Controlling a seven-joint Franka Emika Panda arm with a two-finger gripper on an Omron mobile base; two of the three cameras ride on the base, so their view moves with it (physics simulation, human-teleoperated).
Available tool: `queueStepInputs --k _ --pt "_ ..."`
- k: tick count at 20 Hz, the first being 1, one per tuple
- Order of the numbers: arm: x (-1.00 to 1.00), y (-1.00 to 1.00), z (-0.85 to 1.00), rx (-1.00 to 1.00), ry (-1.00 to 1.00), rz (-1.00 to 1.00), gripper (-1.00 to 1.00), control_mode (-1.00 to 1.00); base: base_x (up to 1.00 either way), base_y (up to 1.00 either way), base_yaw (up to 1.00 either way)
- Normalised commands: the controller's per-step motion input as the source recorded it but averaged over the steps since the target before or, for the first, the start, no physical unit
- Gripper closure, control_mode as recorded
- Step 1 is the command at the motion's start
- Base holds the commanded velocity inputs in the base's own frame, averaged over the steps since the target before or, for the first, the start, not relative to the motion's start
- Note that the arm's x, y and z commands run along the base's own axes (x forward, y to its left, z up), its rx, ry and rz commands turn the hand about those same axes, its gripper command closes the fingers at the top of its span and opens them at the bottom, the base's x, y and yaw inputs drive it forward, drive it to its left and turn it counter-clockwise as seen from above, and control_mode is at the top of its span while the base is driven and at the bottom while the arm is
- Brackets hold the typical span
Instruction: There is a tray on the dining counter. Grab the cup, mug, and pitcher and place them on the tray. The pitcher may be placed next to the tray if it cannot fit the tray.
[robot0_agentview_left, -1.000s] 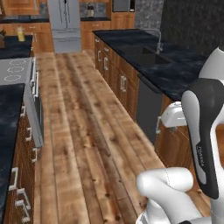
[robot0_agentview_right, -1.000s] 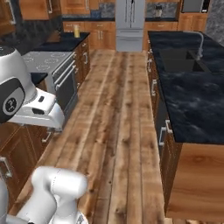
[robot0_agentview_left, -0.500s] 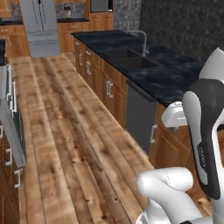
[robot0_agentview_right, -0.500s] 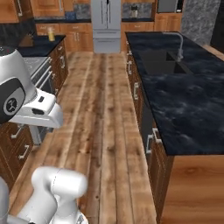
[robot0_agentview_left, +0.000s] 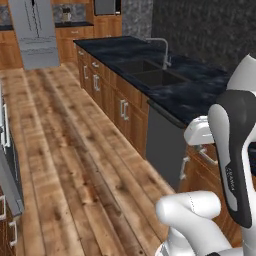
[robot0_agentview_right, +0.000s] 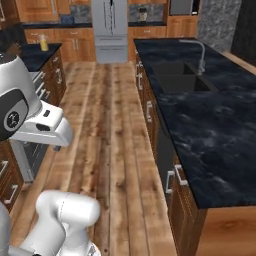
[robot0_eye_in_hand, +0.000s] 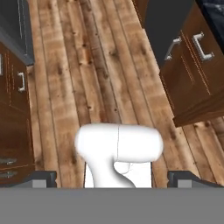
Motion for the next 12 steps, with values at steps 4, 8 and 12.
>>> queueStepInputs --k 4,8,12 --pt "0.00 0.00 0.00 0.00 0.00 0.00 -1.00 1.00 0.83 0.16 0.00" --pt "0.00 0.00 0.00 0.00 0.00 0.00 -1.00 1.00 0.98 0.00 0.09" --pt "0.00 0.00 0.00 0.00 0.00 0.00 -1.00 1.00 1.00 0.00 0.10"
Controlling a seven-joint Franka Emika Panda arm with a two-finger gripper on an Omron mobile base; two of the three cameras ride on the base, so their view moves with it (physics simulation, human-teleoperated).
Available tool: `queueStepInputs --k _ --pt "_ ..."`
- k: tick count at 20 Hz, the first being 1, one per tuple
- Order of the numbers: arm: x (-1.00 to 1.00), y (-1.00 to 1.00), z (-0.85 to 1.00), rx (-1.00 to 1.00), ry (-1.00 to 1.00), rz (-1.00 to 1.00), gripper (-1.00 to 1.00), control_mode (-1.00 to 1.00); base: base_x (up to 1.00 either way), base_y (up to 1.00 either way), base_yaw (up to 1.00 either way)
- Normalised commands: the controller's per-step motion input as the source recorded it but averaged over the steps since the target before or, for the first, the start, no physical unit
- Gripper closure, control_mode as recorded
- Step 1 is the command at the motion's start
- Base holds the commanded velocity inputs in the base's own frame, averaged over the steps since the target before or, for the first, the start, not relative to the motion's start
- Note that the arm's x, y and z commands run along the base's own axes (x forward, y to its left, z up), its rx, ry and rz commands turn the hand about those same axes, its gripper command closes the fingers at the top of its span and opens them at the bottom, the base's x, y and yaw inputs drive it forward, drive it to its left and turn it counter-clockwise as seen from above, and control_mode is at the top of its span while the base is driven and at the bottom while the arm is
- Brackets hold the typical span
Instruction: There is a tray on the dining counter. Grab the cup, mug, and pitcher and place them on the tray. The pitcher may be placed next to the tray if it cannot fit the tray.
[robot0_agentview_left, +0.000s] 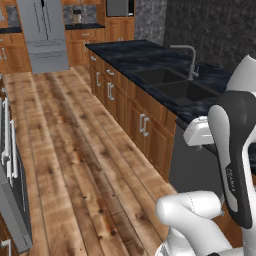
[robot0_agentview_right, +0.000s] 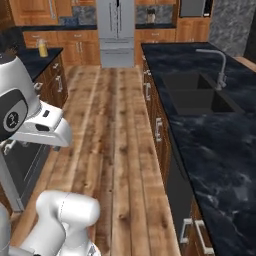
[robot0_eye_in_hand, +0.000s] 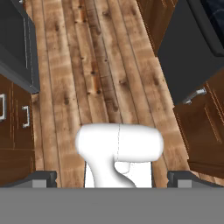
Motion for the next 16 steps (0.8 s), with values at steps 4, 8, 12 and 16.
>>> queueStepInputs --k 4,8,12,16 --pt "0.00 0.00 0.00 0.00 0.00 0.00 -1.00 1.00 0.99 0.00 0.12" --pt "0.00 0.00 0.00 0.00 0.00 0.00 -1.00 1.00 1.00 0.00 0.12" --pt "0.00 0.00 0.00 0.00 0.00 0.00 -1.00 1.00 1.00 0.00 0.12" --pt "0.00 0.00 0.00 0.00 0.00 0.00 -1.00 1.00 0.96 0.00 0.13"
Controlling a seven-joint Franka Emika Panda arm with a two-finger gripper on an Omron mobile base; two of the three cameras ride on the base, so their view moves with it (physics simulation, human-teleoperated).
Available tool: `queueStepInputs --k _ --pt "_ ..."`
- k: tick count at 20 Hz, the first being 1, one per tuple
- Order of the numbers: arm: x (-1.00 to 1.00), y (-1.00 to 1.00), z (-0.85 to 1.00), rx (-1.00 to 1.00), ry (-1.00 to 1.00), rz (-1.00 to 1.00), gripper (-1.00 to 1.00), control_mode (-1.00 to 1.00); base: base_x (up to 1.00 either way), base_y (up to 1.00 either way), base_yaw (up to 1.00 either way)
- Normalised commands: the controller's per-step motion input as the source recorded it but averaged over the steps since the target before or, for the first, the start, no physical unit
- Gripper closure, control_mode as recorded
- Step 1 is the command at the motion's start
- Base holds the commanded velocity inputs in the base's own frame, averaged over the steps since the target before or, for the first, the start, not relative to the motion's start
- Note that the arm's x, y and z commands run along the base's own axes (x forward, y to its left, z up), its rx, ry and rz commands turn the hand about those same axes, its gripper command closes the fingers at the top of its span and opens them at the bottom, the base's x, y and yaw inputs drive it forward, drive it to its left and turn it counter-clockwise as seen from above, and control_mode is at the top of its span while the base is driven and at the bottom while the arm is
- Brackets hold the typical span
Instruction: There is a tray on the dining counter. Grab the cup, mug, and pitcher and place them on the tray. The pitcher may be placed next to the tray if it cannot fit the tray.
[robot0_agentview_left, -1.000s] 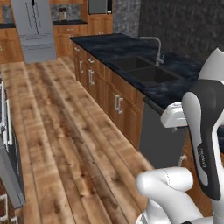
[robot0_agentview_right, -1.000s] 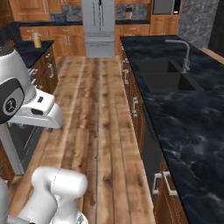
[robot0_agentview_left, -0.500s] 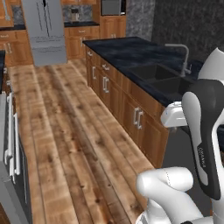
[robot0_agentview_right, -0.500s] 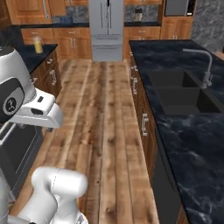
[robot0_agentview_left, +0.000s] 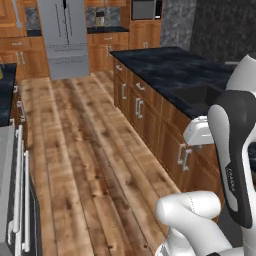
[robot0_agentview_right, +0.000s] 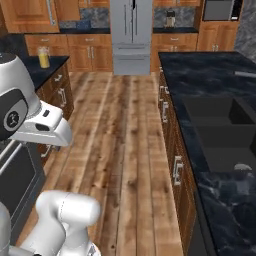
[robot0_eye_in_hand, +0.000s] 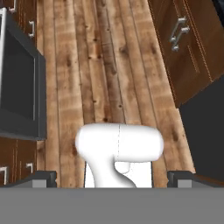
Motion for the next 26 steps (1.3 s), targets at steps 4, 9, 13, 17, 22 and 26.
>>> queueStepInputs --k 4,9,13,17,22,26 --pt "0.00 0.00 0.00 0.00 0.00 0.00 -1.00 1.00 0.95 -0.10 0.13" --pt "0.00 0.00 0.00 0.00 0.00 0.00 -1.00 1.00 0.90 -0.19 0.11" --pt "0.00 0.00 0.00 0.00 0.00 0.00 -1.00 1.00 0.93 -0.51 0.06" --pt "0.00 0.00 0.00 0.00 0.00 0.00 -1.00 1.00 0.77 -0.54 0.01" --pt "0.00 0.00 0.00 0.00 0.00 0.00 -1.00 1.00 0.72 -0.54 0.00" --pt "0.00 0.00 0.00 0.00 0.00 0.00 -1.00 1.00 0.59 -0.56 0.00"
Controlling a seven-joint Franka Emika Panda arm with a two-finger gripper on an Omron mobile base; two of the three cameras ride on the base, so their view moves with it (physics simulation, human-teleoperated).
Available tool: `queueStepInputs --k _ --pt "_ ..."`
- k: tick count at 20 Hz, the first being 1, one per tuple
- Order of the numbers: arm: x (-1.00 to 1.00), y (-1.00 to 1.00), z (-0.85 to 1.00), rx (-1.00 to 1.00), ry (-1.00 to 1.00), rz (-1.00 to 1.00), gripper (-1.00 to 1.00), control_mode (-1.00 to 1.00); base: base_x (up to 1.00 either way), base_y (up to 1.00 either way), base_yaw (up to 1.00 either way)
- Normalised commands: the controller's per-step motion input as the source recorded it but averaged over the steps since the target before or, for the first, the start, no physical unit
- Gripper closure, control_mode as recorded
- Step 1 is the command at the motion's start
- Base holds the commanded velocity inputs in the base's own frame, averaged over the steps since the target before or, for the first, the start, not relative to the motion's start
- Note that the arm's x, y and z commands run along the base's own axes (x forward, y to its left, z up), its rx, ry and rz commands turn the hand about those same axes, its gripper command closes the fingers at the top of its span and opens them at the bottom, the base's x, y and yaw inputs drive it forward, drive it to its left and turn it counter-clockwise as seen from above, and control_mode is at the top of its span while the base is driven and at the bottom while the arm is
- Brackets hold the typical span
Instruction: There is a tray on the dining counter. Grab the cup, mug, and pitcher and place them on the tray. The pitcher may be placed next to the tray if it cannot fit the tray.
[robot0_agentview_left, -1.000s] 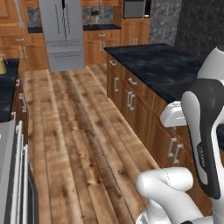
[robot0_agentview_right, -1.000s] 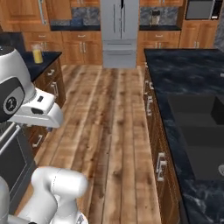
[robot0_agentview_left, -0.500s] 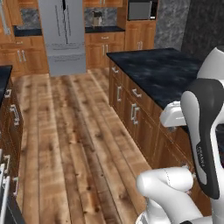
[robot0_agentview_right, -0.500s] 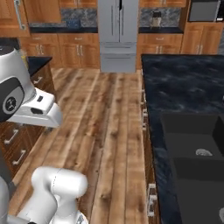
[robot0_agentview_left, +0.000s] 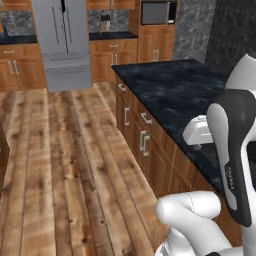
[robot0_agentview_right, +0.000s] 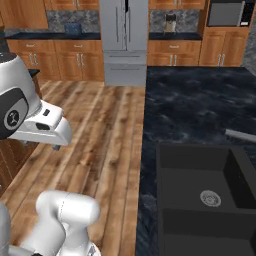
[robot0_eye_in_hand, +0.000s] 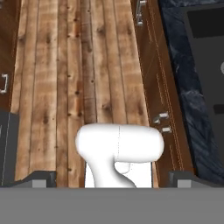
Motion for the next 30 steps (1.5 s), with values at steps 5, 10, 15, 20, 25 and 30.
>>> queueStepInputs --k 5,10,15,20,25,30 --pt "0.00 0.00 0.00 0.00 0.00 0.00 -1.00 1.00 0.61 -0.47 0.02" --pt "0.00 0.00 0.00 0.00 0.00 0.00 -1.00 1.00 0.66 -0.06 0.09" --pt "0.00 0.00 0.00 0.00 0.00 0.00 -1.00 1.00 0.76 0.04 0.17" --pt "0.00 0.00 0.00 0.00 0.00 0.00 -1.00 1.00 0.89 0.34 0.16" --pt "0.00 0.00 0.00 0.00 0.00 0.00 -1.00 1.00 0.90 0.54 0.11" --pt "0.00 0.00 0.00 0.00 0.00 0.00 -1.00 1.00 0.94 0.57 0.02"
